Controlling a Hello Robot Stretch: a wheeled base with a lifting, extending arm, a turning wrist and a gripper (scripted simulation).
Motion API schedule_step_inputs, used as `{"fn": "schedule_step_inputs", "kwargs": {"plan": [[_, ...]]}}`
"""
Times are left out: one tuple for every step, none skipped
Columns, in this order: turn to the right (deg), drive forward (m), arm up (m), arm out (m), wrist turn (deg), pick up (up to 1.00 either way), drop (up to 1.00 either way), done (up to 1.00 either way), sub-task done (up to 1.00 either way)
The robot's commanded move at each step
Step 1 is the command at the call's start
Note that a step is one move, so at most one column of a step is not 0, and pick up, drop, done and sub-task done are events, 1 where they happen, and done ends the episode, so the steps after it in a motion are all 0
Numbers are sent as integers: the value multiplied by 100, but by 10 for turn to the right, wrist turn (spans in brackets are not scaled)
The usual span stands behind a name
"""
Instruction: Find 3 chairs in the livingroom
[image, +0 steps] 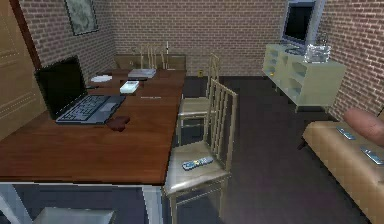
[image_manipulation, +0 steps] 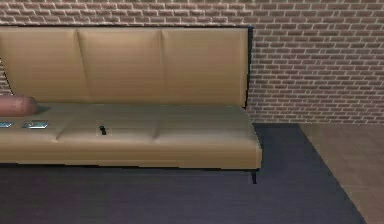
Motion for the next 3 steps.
{"fn": "schedule_step_inputs", "kwargs": {"plan": [[420, 0, 0, 0, 0, 0, 0, 0, 0], [0, 95, 0, 0, 0, 0, 0, 0, 0], [-450, 0, 0, 0, 0, 0, 0, 0, 0]]}}
